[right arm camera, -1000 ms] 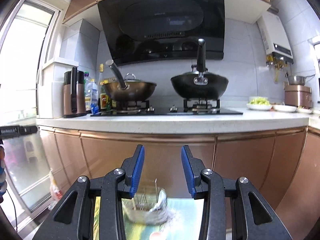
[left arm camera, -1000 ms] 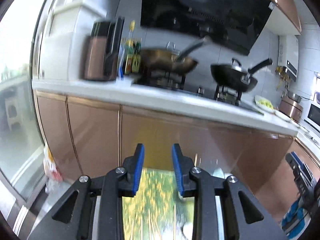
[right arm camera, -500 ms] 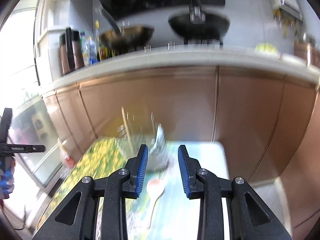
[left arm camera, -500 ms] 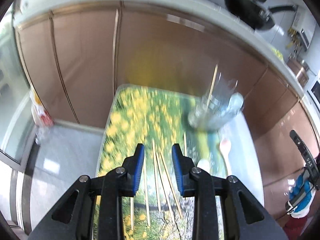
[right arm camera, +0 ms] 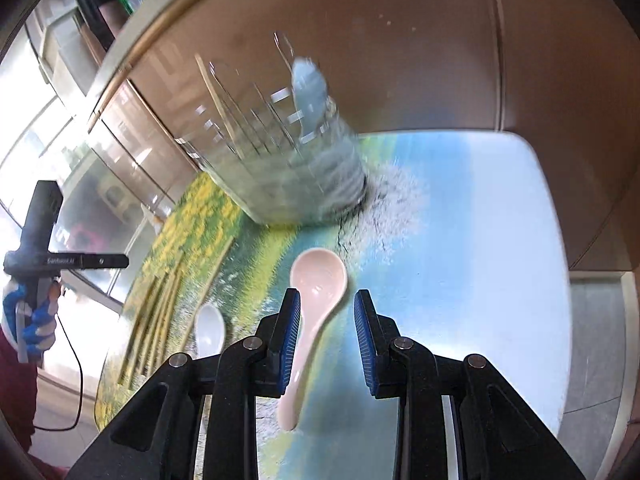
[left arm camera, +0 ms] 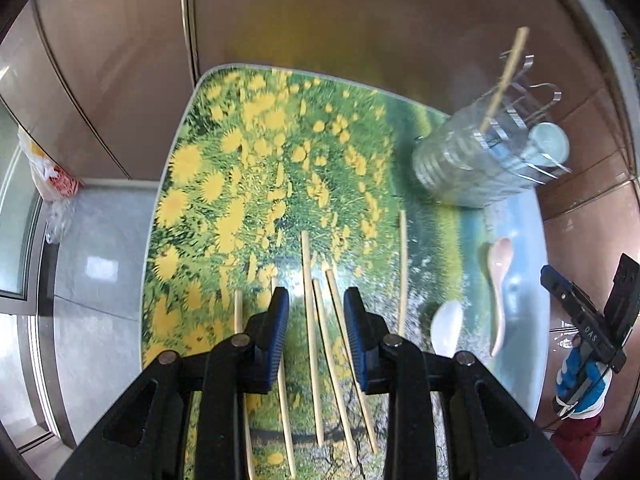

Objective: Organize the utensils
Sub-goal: 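Grasp the pink spoon with the right tool while the left tool grasps another chopstick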

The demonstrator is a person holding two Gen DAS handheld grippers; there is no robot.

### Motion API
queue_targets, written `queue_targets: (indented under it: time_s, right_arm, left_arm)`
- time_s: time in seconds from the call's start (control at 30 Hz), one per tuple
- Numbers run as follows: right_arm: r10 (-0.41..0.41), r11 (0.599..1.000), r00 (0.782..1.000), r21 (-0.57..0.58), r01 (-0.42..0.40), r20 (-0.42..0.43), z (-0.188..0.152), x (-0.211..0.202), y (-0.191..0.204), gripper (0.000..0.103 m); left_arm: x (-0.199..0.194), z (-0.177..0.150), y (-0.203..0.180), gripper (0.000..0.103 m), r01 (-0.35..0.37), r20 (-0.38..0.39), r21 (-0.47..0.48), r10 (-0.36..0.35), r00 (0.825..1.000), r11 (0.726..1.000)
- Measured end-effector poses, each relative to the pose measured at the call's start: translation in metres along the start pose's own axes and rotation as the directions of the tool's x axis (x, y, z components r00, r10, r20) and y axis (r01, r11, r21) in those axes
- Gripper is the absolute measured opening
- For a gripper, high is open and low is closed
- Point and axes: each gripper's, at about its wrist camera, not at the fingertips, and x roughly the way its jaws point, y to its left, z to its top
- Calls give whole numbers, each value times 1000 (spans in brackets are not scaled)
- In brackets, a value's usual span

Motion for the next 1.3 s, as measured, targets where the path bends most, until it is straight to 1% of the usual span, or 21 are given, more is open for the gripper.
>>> queue_targets:
  time_s: [0.17, 0.27, 0.43, 0.67, 0.73, 0.83, 1.07, 1.3]
  right_arm:
    - [24, 1000, 999, -1, -24, -48, 6, 24, -10, 29]
    - [28, 1000, 997, -6, -28, -68, 10, 35, -16, 29]
    - [38, 999, 995, -18, -40, -95, 16, 45, -19, 29]
    - [39, 998, 993, -38, -44, -115, 21, 52, -20, 29]
    - [38, 998, 992, -39, -43, -118, 22, 53, -20, 29]
    - [35, 998, 992, -46, -41, -122, 23, 54, -20, 29]
    - [48, 997, 988, -54, -56, -144, 25, 59, -19, 29]
    - [87, 995, 981, -30, -94, -175, 27, 67, -28, 29]
  left_arm:
    - [28, 20, 1, 27, -22, -61, -6, 21, 998, 1000]
    - [40, 27, -3, 27, -41, -80, 9, 41, 996, 999]
    - [60, 36, -2, 27, -80, -116, 7, 81, 990, 997]
    - [77, 44, 0, 26, -102, -145, 7, 102, 984, 995]
    - [80, 45, 1, 20, -102, -153, 9, 102, 983, 995]
    - [80, 44, 3, 16, -105, -155, 16, 107, 982, 994]
    - [83, 41, -3, 9, -130, -169, 17, 131, 977, 991]
    - [83, 42, -6, 5, -149, -182, 26, 151, 972, 988]
